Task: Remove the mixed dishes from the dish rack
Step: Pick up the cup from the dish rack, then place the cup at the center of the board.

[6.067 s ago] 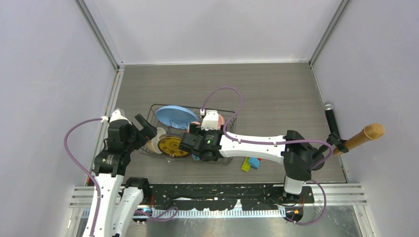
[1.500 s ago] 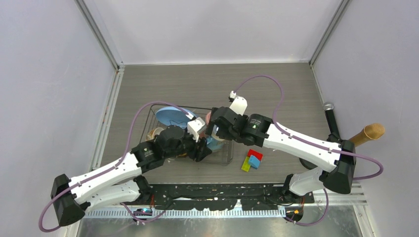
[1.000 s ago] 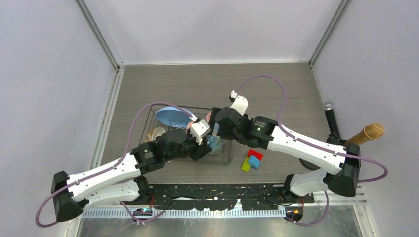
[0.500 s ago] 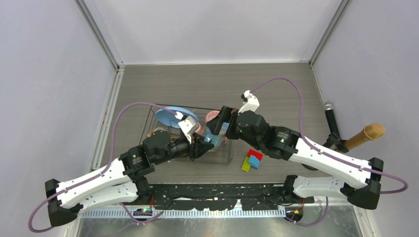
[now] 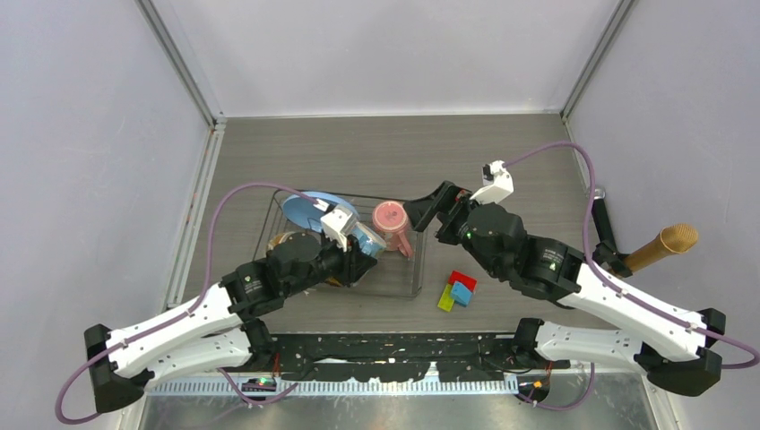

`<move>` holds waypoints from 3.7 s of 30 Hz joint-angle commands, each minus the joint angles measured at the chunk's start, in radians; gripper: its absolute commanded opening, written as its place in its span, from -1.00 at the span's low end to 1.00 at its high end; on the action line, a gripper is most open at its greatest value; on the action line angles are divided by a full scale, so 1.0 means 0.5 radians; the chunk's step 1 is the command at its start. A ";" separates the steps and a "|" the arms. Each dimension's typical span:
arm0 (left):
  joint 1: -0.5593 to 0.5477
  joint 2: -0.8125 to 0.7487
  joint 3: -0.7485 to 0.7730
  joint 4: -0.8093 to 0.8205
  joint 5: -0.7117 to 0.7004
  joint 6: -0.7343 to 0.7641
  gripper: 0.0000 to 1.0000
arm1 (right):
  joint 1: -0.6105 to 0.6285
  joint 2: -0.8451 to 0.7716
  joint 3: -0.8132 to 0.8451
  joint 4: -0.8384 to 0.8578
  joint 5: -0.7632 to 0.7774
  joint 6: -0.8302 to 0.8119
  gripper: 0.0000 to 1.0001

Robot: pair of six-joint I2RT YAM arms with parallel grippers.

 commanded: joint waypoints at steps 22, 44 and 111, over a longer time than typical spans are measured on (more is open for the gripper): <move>0.003 0.529 1.075 -0.472 -1.347 -1.129 -1.00 | 0.001 -0.113 -0.525 0.975 -0.730 -1.302 0.98; 0.004 0.511 1.115 -0.675 -1.427 -1.930 -1.00 | 0.138 0.376 -0.678 1.710 -0.505 -1.528 0.65; 0.005 0.080 0.570 -0.235 -1.040 -0.641 0.99 | -0.322 0.157 0.187 0.225 0.354 -0.960 -1.00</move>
